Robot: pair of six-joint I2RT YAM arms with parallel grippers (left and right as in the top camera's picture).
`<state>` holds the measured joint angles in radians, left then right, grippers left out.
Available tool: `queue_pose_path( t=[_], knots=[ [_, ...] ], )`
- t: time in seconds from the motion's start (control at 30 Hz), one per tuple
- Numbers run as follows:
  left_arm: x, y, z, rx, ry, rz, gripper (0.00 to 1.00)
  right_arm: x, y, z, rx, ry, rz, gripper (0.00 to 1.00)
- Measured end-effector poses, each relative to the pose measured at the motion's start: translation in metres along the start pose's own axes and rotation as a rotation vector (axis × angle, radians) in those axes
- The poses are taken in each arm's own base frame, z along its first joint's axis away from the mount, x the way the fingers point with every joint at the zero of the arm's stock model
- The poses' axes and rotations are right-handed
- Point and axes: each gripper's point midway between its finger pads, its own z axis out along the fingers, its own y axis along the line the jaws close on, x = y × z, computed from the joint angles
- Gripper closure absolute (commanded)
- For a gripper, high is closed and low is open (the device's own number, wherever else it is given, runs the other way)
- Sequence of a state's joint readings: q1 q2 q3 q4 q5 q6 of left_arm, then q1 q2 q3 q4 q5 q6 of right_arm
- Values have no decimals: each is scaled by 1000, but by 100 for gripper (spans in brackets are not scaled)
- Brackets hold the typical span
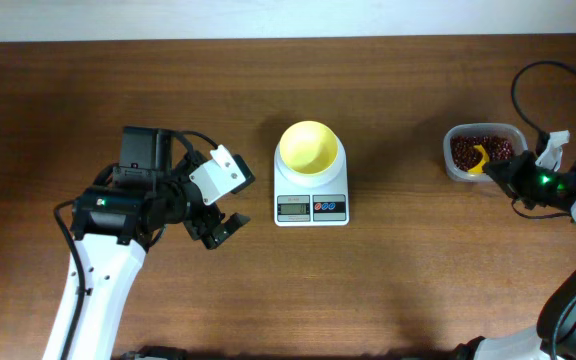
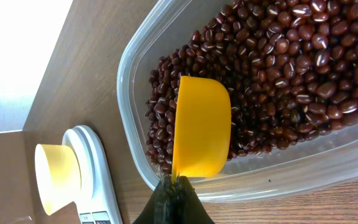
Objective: Scoop item into bowl and weigh 50g on scale
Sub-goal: 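Lower the scoop into the red beans and scoop with the right gripper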
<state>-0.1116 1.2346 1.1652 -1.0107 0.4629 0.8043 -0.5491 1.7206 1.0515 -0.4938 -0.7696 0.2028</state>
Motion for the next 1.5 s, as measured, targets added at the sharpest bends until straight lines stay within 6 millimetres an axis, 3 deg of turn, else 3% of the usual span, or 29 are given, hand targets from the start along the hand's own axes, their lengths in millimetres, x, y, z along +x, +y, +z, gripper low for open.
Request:
queue_pose_path(
  t=[0.27, 0.67, 1.2, 1.5],
  knots=[
    [0, 0, 0, 0, 0, 0, 1, -12, -9, -20, -64, -51, 50, 96],
    [0, 0, 0, -1, 0, 0, 1, -13, 6, -21, -149, -49, 35, 96],
    [0, 0, 0, 0, 0, 0, 1, -20, -3, -21, -100, -74, 86, 96],
    [0, 0, 0, 0, 0, 0, 1, -25, -3, -35, -171, -95, 129, 96]
  ],
)
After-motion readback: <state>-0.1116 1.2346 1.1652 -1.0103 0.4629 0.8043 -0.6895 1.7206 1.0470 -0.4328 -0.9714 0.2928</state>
